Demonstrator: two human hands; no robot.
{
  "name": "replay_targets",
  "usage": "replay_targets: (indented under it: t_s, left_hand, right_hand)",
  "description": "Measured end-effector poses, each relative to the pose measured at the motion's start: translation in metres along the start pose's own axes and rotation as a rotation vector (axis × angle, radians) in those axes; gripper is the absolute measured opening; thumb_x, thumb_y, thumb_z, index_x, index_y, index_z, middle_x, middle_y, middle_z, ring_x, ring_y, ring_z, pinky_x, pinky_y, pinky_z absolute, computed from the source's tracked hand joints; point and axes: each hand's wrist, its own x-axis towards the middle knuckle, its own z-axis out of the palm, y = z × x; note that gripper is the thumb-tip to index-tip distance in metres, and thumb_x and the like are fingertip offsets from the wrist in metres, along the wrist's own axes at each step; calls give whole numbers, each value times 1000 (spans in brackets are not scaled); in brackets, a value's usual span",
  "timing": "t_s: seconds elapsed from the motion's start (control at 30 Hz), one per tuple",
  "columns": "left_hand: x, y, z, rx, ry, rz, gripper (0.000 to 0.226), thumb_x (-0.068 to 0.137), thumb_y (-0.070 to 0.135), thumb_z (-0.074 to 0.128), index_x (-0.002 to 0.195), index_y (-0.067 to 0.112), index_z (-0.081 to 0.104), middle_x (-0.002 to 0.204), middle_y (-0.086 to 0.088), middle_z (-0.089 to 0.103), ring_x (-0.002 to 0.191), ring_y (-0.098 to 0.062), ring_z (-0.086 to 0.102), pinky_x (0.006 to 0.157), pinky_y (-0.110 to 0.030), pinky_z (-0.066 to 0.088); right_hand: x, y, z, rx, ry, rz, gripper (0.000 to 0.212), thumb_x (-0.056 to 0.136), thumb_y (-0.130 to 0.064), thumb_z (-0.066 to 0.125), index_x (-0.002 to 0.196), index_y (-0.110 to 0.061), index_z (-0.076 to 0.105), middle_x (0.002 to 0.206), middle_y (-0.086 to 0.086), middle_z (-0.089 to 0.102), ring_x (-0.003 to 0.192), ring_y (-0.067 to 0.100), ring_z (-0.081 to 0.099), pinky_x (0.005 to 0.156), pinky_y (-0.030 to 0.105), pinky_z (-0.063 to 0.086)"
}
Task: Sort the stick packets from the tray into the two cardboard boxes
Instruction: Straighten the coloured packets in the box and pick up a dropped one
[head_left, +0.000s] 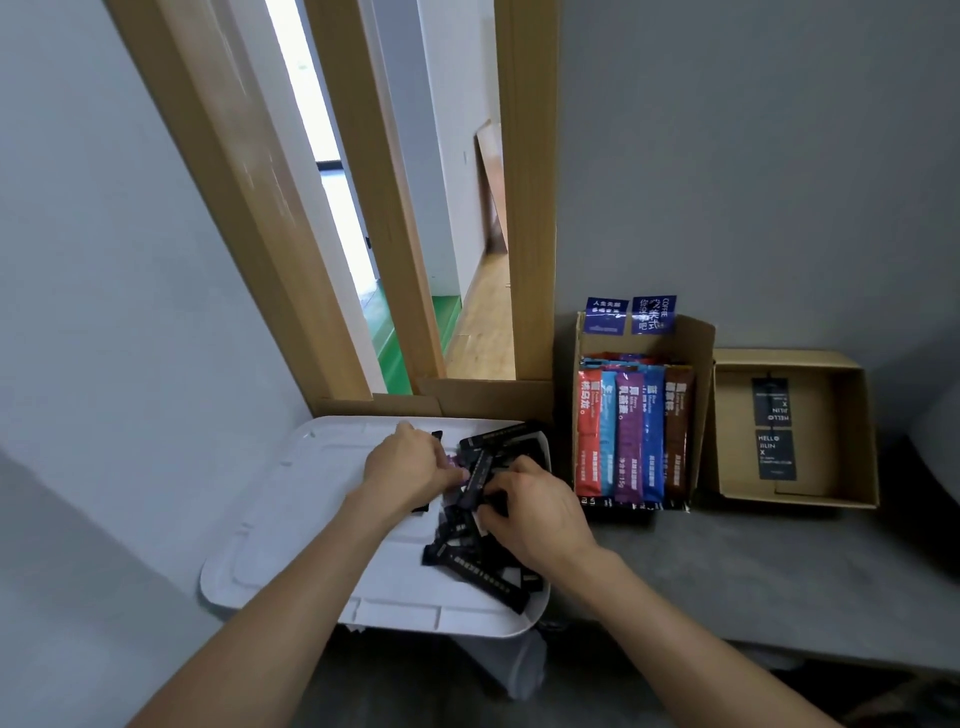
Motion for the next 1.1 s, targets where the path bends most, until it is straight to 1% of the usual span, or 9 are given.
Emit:
replay_targets:
  t_s: [0.1, 0.27, 0.37, 0.5, 0.6, 0.7, 0.8, 0.93, 1.1]
  left_hand:
    - [1, 5, 8, 5, -14, -62, 40, 76, 60, 71, 83, 21, 74, 90, -2, 70, 83, -21, 66, 58, -28, 47]
    - [3, 4, 8, -18, -34, -145, 55, 75, 63, 71, 100, 15, 65, 103, -8, 52, 84, -26, 57, 64, -31, 44]
    - [5, 1, 5, -97, -42, -172, 45, 79, 59, 69, 79, 14, 64, 83, -4, 65, 75, -21, 61, 57, -28, 44]
    - [3, 1, -5, -281, -54, -244, 45, 88, 42, 67, 61, 14, 44, 54, 1, 43, 51, -18, 43, 49, -28, 27]
    - [0, -4, -17, -425, 9, -261, 47, 92, 27, 66, 51, 13, 46, 40, 3, 39, 47, -19, 38, 50, -30, 25]
    - [-8, -10, -36, -535, 155, -184, 31, 96, 24, 65, 71, 7, 71, 66, -7, 62, 61, -20, 52, 57, -28, 34]
    - [-21, -11, -57, -702, 261, -58, 14, 100, 20, 64, 99, 12, 75, 93, -3, 72, 80, -17, 64, 66, -23, 47]
    - [-37, -2, -64, -963, 104, 120, 17, 101, 12, 62, 104, 20, 77, 98, -2, 78, 95, -19, 73, 91, -34, 56]
    - [-48, 33, -51, -1146, -43, 234, 22, 101, 15, 61, 116, 13, 76, 107, -4, 78, 102, -22, 74, 94, -36, 58]
  right_hand:
    - [0, 1, 0, 11, 7, -2, 26, 93, -36, 65, 116, -29, 73, 108, -5, 58, 94, 19, 65, 73, 26, 45]
    - [-1, 2, -1, 25, 2, -5, 26, 93, -36, 66, 117, -27, 73, 110, -5, 59, 93, 19, 66, 75, 28, 49]
    - [-1, 1, -3, 44, 4, -11, 26, 93, -36, 66, 116, -27, 74, 111, -6, 59, 93, 18, 66, 77, 29, 51]
    - [0, 2, -4, 67, 3, 1, 26, 93, -36, 67, 115, -26, 74, 110, -7, 60, 93, 16, 65, 75, 25, 46]
    - [1, 4, -3, 92, 3, 0, 24, 92, -37, 71, 113, -26, 75, 105, -9, 58, 92, 15, 64, 75, 24, 45]
    - [2, 5, -4, 142, -14, 11, 24, 90, -39, 75, 110, -25, 75, 101, -11, 58, 88, 11, 60, 78, 24, 48]
    - [0, 5, -5, 281, 8, 55, 26, 89, -36, 78, 112, -25, 74, 101, -11, 67, 87, 5, 65, 80, 25, 57]
    - [-13, -2, -20, 696, 148, 178, 19, 96, -21, 71, 115, -24, 71, 97, -11, 73, 88, 0, 70, 77, 22, 61]
    - [-24, -9, -56, 1126, 86, 234, 17, 99, -25, 67, 111, -13, 70, 98, 6, 79, 91, 26, 76, 80, 42, 62]
